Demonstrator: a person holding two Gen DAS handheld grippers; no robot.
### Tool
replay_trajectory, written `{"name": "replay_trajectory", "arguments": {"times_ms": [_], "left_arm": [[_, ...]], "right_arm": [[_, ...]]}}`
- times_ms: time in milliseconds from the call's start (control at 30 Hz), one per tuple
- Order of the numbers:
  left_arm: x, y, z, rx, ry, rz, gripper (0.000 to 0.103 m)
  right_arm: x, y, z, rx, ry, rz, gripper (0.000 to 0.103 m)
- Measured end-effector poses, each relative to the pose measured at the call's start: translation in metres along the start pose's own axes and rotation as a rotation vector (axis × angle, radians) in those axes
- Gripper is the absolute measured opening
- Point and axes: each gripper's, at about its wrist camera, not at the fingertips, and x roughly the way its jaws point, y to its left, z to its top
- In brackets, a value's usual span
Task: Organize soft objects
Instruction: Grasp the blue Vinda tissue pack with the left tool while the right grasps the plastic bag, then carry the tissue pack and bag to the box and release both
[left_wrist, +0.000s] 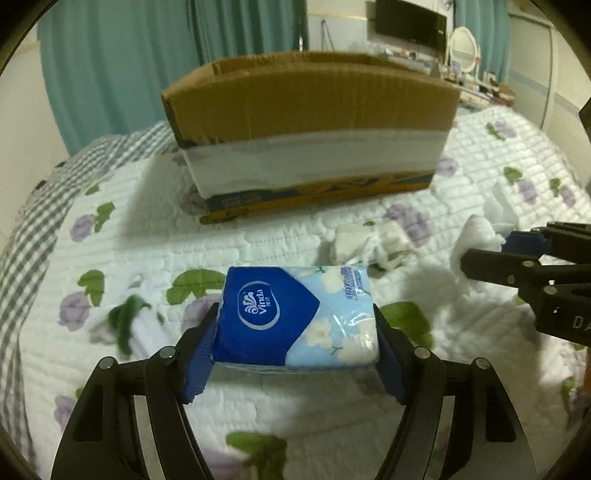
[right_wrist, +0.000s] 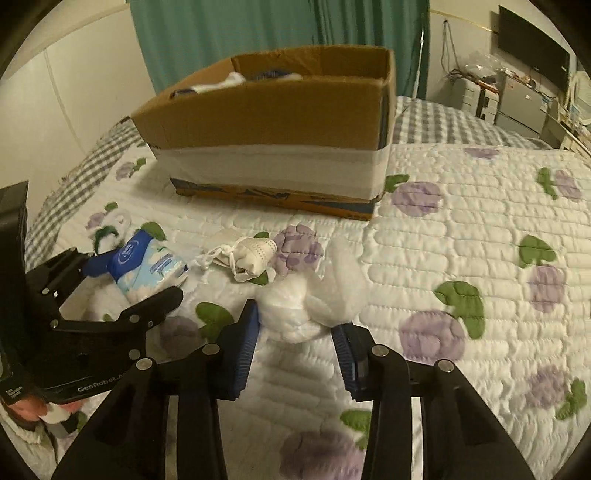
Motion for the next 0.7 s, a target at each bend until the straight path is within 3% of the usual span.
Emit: {"name": "replay_trajectory", "arguments": {"times_ms": [300,700], "left_arm": [[-0.06,0.009,0.017,0.0,-0.089,-0.003,0.073],[-0.132,0.026,0.063,-0.018,-0.245,0.013,0.073]], "right_arm": [[-0.054,0.029,0.008,-0.03,-0.062,-0.018,0.039],[-0.155,0.066,0.06,-0.116,-0.259,-0.019,0.039]]}}
